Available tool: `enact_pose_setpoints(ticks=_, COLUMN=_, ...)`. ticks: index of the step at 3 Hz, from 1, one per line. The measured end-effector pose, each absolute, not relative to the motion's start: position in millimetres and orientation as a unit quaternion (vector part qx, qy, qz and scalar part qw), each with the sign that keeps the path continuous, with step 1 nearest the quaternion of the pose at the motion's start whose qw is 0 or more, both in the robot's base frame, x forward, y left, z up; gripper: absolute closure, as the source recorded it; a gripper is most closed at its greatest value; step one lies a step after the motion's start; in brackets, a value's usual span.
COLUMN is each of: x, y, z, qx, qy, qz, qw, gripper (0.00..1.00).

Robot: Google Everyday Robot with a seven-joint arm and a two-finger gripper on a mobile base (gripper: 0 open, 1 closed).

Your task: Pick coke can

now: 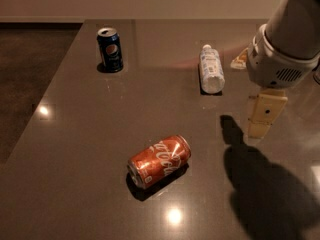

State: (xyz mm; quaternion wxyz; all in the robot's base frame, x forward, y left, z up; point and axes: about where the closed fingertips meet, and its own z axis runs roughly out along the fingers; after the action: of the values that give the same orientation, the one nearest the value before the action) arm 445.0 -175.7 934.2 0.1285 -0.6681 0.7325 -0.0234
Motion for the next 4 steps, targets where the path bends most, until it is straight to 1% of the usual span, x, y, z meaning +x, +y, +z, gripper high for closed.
enact_pose_setpoints(ticks=2, x=432, y=-122, z=891, qx=-0.755, qy=0.649, qz=0.004, qw=0.09, gripper=0.0)
enact_pose_setpoints(ticks=3, x=415, y=-96, z=882, qx=-0.789, qy=0.608, qz=0.014, qw=0.09, gripper=0.0)
enact_pose_setpoints(ticks=4, x=398, y=-73, z=877, qx=-0.813, qy=0.572, qz=0.015, qw=0.112, gripper=0.0)
